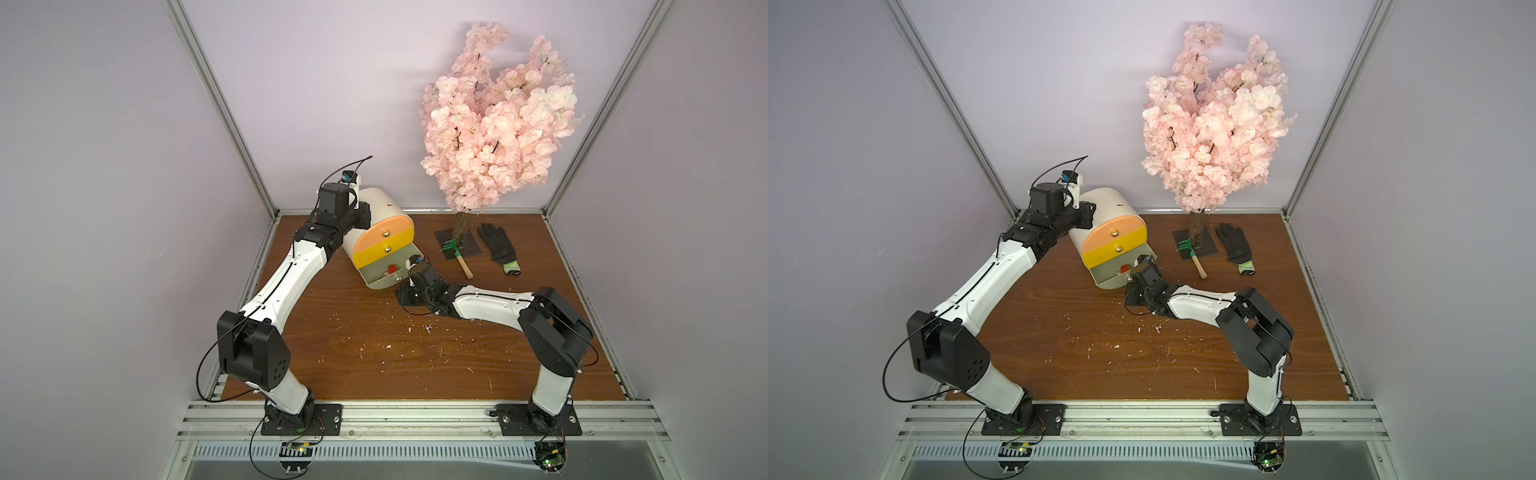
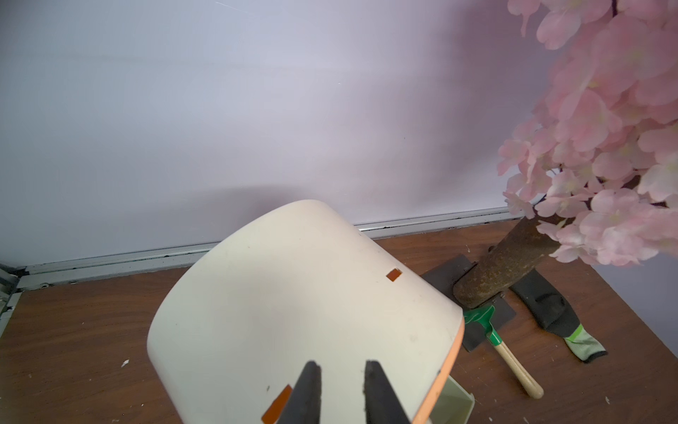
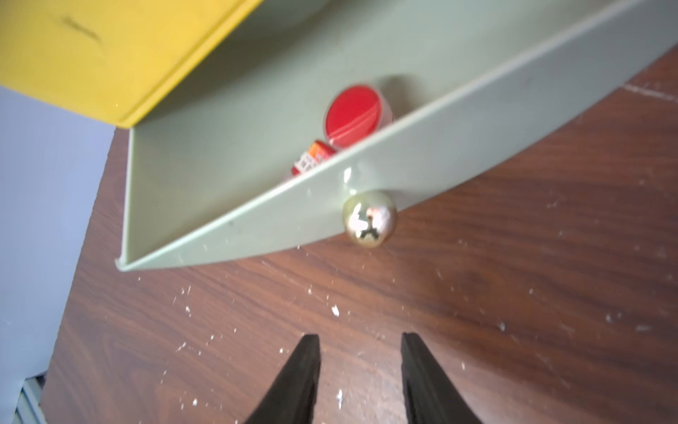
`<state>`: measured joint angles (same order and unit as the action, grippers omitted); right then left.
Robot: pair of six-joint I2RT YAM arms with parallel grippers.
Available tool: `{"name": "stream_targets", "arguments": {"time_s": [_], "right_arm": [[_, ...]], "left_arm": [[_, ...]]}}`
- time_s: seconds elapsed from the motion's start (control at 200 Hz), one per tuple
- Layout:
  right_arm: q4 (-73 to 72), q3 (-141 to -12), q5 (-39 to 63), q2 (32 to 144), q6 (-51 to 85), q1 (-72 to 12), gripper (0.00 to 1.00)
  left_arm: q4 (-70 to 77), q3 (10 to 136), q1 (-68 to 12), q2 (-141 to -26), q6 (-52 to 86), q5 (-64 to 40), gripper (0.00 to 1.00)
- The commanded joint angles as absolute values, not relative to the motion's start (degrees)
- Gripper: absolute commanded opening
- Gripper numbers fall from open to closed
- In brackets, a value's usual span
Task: Put the paint cans in the drawer according to color
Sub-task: Close the drawer of the storage box.
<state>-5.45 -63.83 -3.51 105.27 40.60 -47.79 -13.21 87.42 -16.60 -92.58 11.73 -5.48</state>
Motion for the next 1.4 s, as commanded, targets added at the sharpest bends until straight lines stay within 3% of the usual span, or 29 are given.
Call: {"name": "stream_targets", "arguments": {"time_s": [0.0,1.006,1.396], "right_arm": [[-10.71,-64.04,-6.67,105.0,39.92,-47.07,0.44],[-20.86,-72.67,-2.95,113.99,33.04,-46.07,0.44],[-25.6,-76.38,-5.77,117.59,35.71,-46.07,0.43]], "left_arm": [[-12.1,88.33,-15.91,-93.99,10.38,-8.03,0.26],[-20.3,81.8,-15.91,-97.01,7.72,-5.98,0.28],[-22.1,82.0,-15.84,-98.16,7.9,-5.97,0.29]]}}
